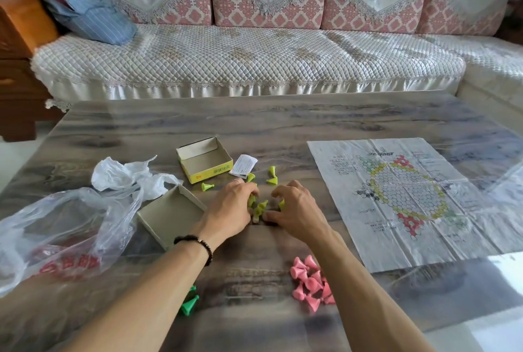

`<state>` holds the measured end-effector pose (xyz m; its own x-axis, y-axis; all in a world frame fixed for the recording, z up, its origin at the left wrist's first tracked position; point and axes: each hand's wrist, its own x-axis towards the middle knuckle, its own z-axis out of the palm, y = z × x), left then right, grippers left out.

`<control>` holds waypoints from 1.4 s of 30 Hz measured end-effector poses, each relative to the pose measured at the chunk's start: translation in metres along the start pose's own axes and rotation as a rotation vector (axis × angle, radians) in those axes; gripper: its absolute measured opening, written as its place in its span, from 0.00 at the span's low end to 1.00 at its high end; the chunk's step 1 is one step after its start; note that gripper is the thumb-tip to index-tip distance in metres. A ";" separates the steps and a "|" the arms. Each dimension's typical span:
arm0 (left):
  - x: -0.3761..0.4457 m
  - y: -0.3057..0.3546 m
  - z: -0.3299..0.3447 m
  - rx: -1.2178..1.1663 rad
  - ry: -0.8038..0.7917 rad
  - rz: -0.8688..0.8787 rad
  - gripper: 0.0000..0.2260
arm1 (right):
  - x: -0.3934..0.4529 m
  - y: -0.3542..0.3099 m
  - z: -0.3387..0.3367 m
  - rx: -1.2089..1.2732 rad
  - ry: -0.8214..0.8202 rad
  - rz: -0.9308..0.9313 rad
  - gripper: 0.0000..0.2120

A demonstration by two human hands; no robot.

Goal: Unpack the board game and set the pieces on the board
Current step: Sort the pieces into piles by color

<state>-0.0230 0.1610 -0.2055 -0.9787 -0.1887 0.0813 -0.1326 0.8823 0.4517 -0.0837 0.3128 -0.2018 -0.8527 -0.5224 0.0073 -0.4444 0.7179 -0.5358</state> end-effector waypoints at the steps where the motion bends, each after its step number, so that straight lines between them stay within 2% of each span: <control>1: 0.003 0.000 -0.001 -0.003 -0.007 0.008 0.20 | 0.005 -0.001 0.001 0.006 -0.001 -0.003 0.21; 4: 0.009 0.000 -0.005 0.006 -0.033 0.035 0.22 | 0.014 -0.002 -0.001 0.009 -0.015 -0.010 0.21; 8: 0.008 -0.012 -0.024 0.033 -0.023 0.052 0.20 | 0.009 0.002 -0.006 0.012 0.009 -0.031 0.29; 12: 0.009 -0.032 -0.045 0.210 0.001 -0.080 0.22 | -0.003 0.007 -0.015 -0.045 0.041 -0.056 0.35; 17: 0.013 -0.042 -0.043 0.319 -0.126 -0.220 0.24 | -0.006 0.014 -0.022 -0.144 -0.037 0.002 0.45; 20: 0.020 -0.041 -0.040 0.335 -0.134 -0.202 0.22 | -0.005 0.019 -0.024 -0.124 -0.043 0.031 0.44; 23: 0.024 -0.036 -0.037 0.376 -0.115 -0.154 0.14 | -0.004 0.023 -0.024 -0.097 -0.054 0.056 0.39; 25: 0.026 -0.033 -0.035 0.381 -0.129 -0.122 0.12 | -0.002 0.023 -0.022 -0.075 -0.047 0.060 0.36; 32: 0.027 -0.025 -0.037 0.274 -0.255 0.029 0.21 | 0.015 0.007 -0.008 0.014 -0.039 -0.025 0.33; 35: 0.030 -0.024 -0.029 0.150 -0.227 0.076 0.18 | 0.019 0.003 -0.006 0.058 -0.036 -0.055 0.35; 38: 0.036 -0.020 -0.023 0.110 -0.202 0.082 0.20 | 0.013 0.014 -0.016 0.061 0.071 -0.073 0.37; 40: 0.039 -0.018 -0.022 0.055 -0.219 0.079 0.25 | 0.008 0.029 -0.025 0.036 0.106 -0.047 0.40; 42: 0.040 -0.016 -0.023 -0.020 -0.254 0.060 0.37 | 0.004 0.042 -0.033 -0.007 0.041 0.022 0.43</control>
<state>-0.0560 0.1292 -0.1891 -0.9931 -0.0193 -0.1159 -0.0720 0.8793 0.4709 -0.1149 0.3565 -0.1963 -0.8726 -0.4874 0.0306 -0.4275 0.7321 -0.5304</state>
